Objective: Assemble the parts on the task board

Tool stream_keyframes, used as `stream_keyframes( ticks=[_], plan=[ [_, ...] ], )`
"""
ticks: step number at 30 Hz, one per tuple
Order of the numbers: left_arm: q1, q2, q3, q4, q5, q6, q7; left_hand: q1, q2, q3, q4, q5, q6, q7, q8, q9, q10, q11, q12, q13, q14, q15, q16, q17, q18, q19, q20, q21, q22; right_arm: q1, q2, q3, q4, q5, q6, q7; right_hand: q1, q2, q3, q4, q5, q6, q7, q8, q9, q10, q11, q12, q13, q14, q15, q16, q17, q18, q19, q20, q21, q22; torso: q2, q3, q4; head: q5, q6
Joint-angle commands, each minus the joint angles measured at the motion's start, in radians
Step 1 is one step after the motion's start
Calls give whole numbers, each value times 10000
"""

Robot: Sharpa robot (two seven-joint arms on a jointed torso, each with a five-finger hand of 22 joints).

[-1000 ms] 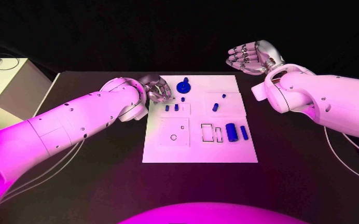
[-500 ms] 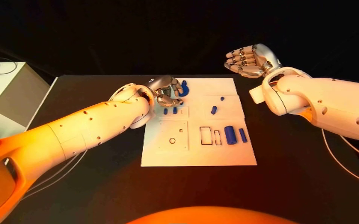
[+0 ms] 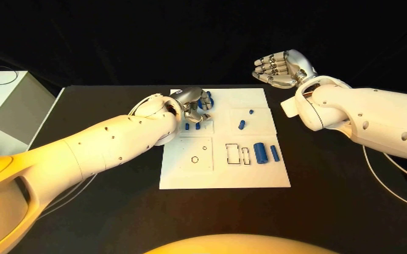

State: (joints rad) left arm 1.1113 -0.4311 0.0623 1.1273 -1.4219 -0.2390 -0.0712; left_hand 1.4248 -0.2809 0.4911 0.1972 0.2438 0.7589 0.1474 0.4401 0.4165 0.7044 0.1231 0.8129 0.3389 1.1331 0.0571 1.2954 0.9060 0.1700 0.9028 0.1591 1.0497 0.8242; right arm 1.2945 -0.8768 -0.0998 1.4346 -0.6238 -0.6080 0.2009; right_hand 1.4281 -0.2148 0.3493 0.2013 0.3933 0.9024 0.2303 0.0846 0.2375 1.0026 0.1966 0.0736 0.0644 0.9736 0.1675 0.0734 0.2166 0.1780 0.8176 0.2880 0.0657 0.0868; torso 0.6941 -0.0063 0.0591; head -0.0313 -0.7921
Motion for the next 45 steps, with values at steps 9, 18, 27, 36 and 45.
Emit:
stream_keyframes(
  ticks=[9,18,27,36,45],
  plan=[
    [33,182,-29,-102,-707,891,-1456,296,87,130,-64,34,335,21,-210,-293,-121,58,-303,-370,-85,62,231,-296,51,153,37,301,285,1,11,5,30,-119,106,70,60,2,-2,-39,31,51,206,39,-19,76,7,-48,-9,61,1,-42,-16,57,20,-33,21,-15,3,-7,-12,-3,-7],
    [37,270,-32,-200,-776,881,-1590,407,129,323,-136,33,456,18,-354,-466,2,59,-454,-593,-142,64,314,-508,49,161,46,411,393,1,13,5,35,-119,107,79,60,2,-2,-39,31,51,206,39,-19,76,7,-48,-9,61,1,-42,-16,57,20,-33,21,-15,-11,-13,14,-46,-29],
    [38,374,-33,-299,-768,749,-1447,458,187,519,-199,6,535,35,-463,-591,198,67,-528,-757,-107,71,427,-573,19,261,47,576,582,1,15,5,45,-119,116,86,51,-2,5,-37,32,51,219,34,-25,77,16,-51,-10,66,4,-44,-26,56,25,-33,20,-24,-2,-6,-2,-60,-20],
    [38,437,-34,-320,-653,732,-1329,443,111,626,-297,-47,408,-70,-691,-759,336,55,-667,-957,-85,63,559,-693,5,293,44,698,709,2,8,5,63,-119,128,85,43,-2,8,-34,33,53,224,32,-28,77,20,-52,-10,68,6,-45,-31,55,27,-33,20,-29,-9,-4,9,-80,-36],
    [38,477,-37,-360,-596,871,-1340,469,192,736,-389,-62,603,-2,-708,-811,499,34,-729,-1083,51,45,719,-610,-35,449,39,878,933,2,10,6,71,-123,156,77,43,-2,8,-34,33,53,224,32,-28,77,20,-52,-10,68,6,-45,-31,55,27,-33,20,-29,-8,1,12,-110,-62]
  ],
)
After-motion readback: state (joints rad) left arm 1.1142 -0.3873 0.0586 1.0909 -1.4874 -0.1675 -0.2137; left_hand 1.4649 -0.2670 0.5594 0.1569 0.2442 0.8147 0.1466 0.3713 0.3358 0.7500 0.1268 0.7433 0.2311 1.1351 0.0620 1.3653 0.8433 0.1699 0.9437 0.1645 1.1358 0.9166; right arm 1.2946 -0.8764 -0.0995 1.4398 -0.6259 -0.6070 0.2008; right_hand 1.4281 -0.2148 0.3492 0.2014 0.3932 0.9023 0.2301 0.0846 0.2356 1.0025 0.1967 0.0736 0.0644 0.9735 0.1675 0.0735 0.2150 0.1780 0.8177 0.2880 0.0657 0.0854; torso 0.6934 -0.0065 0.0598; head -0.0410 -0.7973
